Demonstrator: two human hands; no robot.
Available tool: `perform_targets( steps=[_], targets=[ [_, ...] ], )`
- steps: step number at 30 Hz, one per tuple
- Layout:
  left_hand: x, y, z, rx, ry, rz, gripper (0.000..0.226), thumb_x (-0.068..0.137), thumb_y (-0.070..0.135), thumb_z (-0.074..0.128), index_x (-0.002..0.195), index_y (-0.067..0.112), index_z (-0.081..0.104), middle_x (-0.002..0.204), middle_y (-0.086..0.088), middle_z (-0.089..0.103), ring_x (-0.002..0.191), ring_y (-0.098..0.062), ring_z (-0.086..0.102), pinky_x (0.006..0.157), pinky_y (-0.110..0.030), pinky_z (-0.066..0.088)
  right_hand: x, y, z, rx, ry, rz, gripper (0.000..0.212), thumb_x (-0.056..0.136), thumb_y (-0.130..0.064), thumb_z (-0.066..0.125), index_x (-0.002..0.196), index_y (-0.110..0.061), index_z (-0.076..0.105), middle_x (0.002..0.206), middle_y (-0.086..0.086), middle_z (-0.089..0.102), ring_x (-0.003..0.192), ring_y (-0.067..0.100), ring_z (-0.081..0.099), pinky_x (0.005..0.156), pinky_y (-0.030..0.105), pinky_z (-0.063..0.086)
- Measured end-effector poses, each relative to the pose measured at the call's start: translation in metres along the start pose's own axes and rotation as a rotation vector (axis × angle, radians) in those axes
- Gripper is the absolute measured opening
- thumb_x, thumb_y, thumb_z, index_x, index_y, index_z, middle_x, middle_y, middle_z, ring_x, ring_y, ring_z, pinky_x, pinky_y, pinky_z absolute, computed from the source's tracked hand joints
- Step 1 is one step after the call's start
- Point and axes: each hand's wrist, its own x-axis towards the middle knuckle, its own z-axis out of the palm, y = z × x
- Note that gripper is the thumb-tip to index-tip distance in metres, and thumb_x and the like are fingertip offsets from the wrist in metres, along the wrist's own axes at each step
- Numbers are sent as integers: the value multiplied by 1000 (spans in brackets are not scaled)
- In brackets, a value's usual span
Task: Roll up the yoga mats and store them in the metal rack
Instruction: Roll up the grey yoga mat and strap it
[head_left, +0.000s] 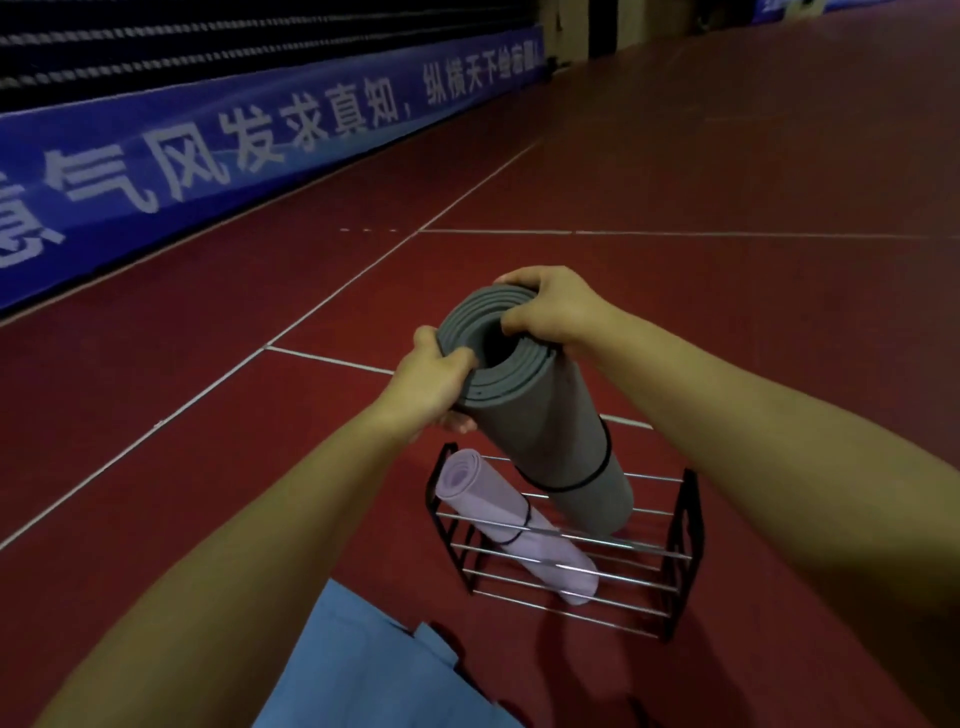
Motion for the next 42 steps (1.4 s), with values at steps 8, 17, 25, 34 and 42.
perform_targets(
  steps=[8, 17, 25, 34, 42],
  targets=[
    [94, -16, 38, 63, -72, -77, 33, 89, 22, 48, 116, 12, 31, 86, -22, 60, 48, -30, 58, 42, -33, 49, 87, 55, -10, 25, -4, 135, 45, 78, 4, 66, 120, -12, 61, 102, 11, 64, 85, 22, 64, 66, 29, 54],
    [164, -82, 89, 153, -168, -199, 24, 91, 26, 47, 103, 15, 30, 91, -16, 56, 70, -38, 62, 64, -47, 56, 145, 151, 8, -87, -55, 214, 50, 77, 4, 66, 125, -6, 59, 118, 13, 64, 96, 17, 58, 78, 25, 47],
    [224, -193, 137, 24, -253, -392, 36, 95, 25, 45, 124, 10, 29, 97, -22, 58, 74, -31, 57, 65, -42, 51, 208, 263, 64, -263, -213, 320, 54, 81, -1, 65, 133, -7, 52, 133, 12, 55, 116, 24, 55, 89, 27, 47],
    [261, -352, 203, -122, -206, -543, 25, 95, 19, 48, 116, 16, 34, 105, -18, 59, 79, -29, 58, 69, -45, 56, 243, 411, 155, -619, -416, 266, 40, 87, -8, 58, 127, -4, 57, 130, 15, 58, 121, 28, 53, 98, 25, 35],
    [273, -408, 224, 37, -207, -538, 40, 95, 21, 49, 130, 5, 35, 117, -21, 58, 103, -36, 59, 79, -38, 47, 245, 476, 194, -792, -387, 279, 55, 89, -14, 51, 142, -22, 41, 143, 11, 43, 127, 35, 45, 103, 44, 41]
  ],
)
